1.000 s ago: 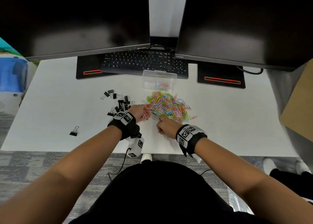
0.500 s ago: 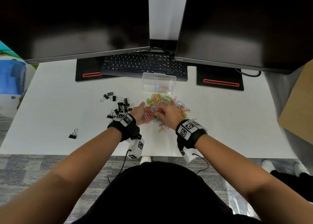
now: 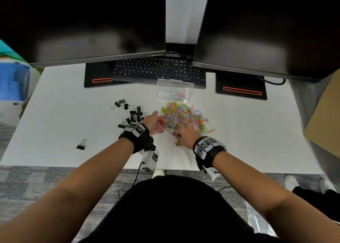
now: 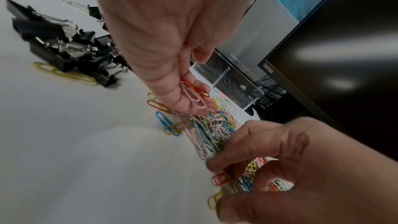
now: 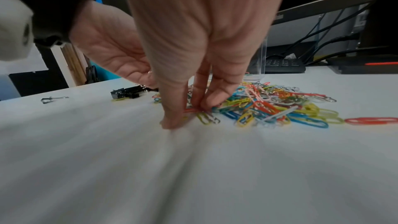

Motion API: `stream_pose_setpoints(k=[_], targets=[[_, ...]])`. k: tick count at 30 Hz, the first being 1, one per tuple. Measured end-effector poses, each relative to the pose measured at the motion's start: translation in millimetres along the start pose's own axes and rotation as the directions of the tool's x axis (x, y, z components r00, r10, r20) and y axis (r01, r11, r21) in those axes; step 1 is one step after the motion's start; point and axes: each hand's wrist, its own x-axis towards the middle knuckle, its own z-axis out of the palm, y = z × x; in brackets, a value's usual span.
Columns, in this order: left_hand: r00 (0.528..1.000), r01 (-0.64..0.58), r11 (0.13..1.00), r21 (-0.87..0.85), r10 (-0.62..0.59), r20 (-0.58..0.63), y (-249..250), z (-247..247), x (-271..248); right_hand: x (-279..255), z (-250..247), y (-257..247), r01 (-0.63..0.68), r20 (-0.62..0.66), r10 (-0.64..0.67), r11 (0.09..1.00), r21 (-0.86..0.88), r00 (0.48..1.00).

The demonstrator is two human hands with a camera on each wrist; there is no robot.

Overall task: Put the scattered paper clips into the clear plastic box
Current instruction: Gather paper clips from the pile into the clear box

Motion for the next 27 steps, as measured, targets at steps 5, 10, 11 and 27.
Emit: stream_pose_setpoints(k=[5, 10, 11, 27], targets=[[1.0, -0.023, 1.0, -0.018, 0.022, -0.015, -0.8, 0.6, 0.5, 3.9, -0.4, -1.5, 0.022, -0.065, -0.023, 1.0, -0.013, 0.998], [0.999, -0.031, 0.999, 0.023, 0.031, -0.02, 0.9, -0.8, -0.9, 5.3, -2.6, -1.4, 0.023, -0.085, -0.029, 0.998, -0.066, 0.996], [0.999, -0.034, 0.999, 0.032, 0.035, -0.019, 1.3, -1.1, -1.4, 5.4, -2.6, -1.6, 0.02, -0.089, -0.027, 0.997, -0.073, 0.996], [0.999, -0.011, 0.995, 0.101, 0.006, 0.048, 12.5, 8.5, 2.9, 15.3, -56.8, -23.9, 0.124, -0.463, 0.057, 0.929, 0.35, 0.884]])
